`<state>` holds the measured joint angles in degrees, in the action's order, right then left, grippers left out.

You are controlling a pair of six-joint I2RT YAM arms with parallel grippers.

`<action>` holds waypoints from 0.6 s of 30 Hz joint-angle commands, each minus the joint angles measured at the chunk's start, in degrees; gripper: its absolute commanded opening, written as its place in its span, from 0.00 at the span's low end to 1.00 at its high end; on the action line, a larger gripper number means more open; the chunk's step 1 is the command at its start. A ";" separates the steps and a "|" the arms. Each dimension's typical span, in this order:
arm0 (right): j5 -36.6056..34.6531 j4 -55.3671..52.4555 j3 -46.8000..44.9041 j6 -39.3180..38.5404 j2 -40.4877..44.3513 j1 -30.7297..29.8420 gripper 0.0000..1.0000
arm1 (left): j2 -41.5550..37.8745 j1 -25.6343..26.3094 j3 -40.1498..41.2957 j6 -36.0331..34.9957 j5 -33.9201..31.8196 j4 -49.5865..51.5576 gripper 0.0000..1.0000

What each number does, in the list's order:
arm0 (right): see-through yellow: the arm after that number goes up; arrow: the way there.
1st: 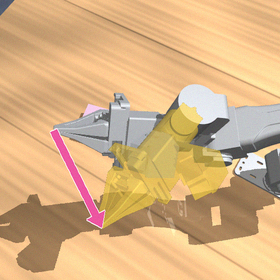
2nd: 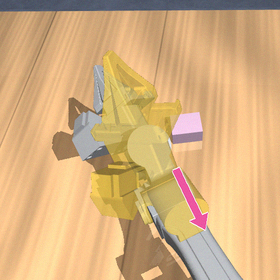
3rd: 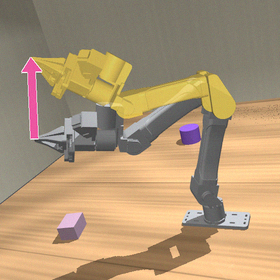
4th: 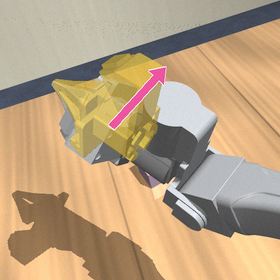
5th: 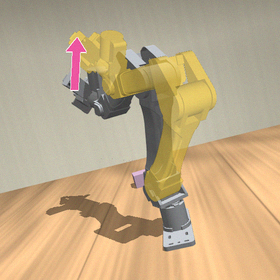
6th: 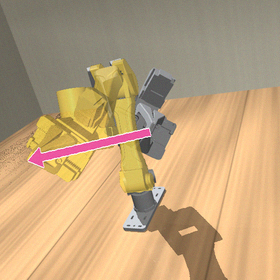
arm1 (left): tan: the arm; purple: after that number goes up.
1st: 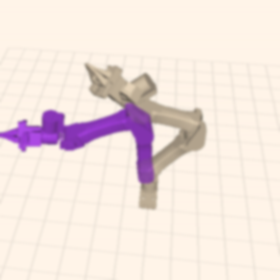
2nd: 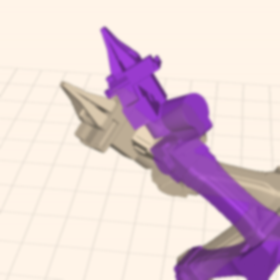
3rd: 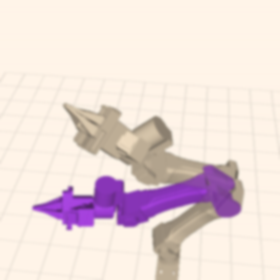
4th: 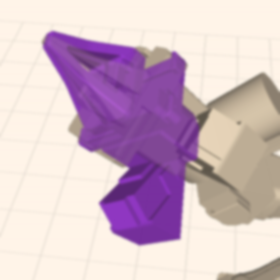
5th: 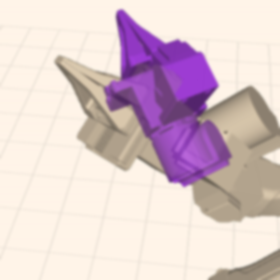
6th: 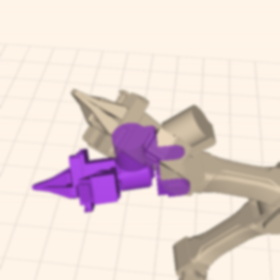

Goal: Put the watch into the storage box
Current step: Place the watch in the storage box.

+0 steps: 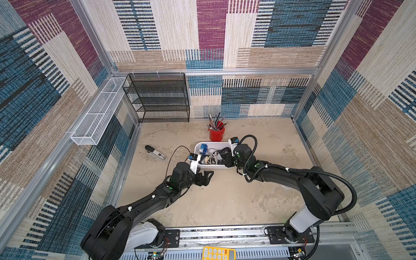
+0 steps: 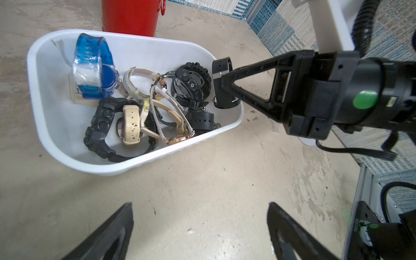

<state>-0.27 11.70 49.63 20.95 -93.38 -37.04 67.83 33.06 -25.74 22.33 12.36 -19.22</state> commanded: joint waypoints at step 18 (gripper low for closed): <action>-2.87 2.42 -1.73 0.23 5.03 0.31 1.00 | -1.70 -0.06 0.24 0.89 -2.42 0.53 0.94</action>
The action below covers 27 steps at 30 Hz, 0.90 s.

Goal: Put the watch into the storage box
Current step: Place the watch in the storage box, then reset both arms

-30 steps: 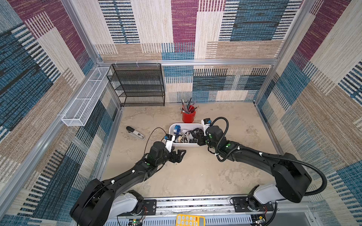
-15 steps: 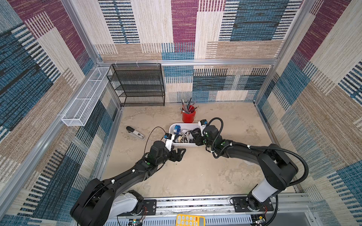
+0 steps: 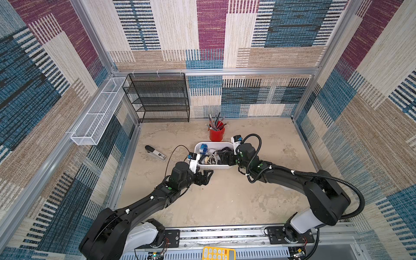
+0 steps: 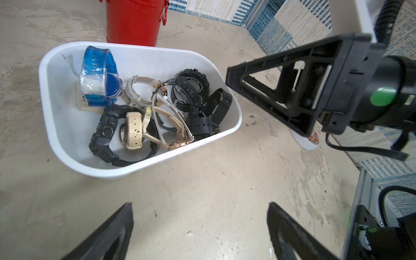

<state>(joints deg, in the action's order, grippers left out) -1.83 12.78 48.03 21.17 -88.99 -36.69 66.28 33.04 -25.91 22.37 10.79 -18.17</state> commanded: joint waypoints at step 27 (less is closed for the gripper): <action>-36.56 30.57 -39.65 -25.17 40.78 7.19 1.00 | -28.75 -1.34 18.53 -24.20 -56.13 -14.28 0.96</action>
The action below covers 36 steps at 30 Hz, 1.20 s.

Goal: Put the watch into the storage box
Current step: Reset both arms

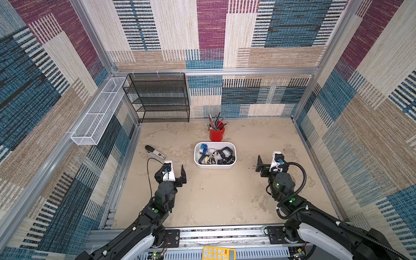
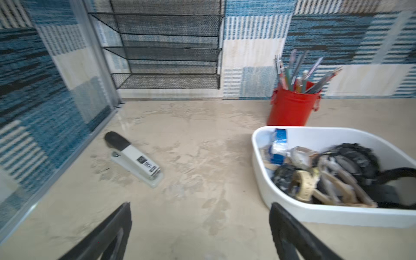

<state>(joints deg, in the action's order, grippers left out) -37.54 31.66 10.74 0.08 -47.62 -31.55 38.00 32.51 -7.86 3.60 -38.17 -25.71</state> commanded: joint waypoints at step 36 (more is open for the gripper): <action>33.49 42.48 0.99 -1.53 -40.35 30.50 1.00 | 50.00 -32.47 -15.36 -1.09 25.13 -22.89 1.00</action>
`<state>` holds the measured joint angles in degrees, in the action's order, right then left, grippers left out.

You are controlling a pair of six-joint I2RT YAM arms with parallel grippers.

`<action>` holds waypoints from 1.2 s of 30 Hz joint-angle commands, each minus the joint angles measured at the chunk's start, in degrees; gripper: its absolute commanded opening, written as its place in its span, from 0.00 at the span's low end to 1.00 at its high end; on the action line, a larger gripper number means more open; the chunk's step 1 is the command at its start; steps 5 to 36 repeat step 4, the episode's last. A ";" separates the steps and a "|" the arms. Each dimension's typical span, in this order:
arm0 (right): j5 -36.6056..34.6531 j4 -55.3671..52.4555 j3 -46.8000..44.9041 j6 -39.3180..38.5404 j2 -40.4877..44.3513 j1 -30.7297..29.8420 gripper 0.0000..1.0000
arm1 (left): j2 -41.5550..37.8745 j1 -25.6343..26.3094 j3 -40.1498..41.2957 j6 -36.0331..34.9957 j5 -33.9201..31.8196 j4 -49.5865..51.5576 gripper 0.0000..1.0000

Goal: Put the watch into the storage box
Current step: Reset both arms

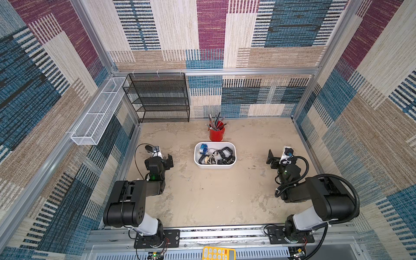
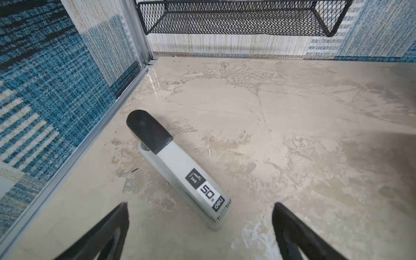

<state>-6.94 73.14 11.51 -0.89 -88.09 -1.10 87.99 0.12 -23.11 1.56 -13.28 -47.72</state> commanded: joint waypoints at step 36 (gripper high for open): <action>3.10 1.50 0.18 -0.52 -0.04 0.21 1.00 | -0.09 -0.12 0.28 0.90 0.10 -1.89 1.00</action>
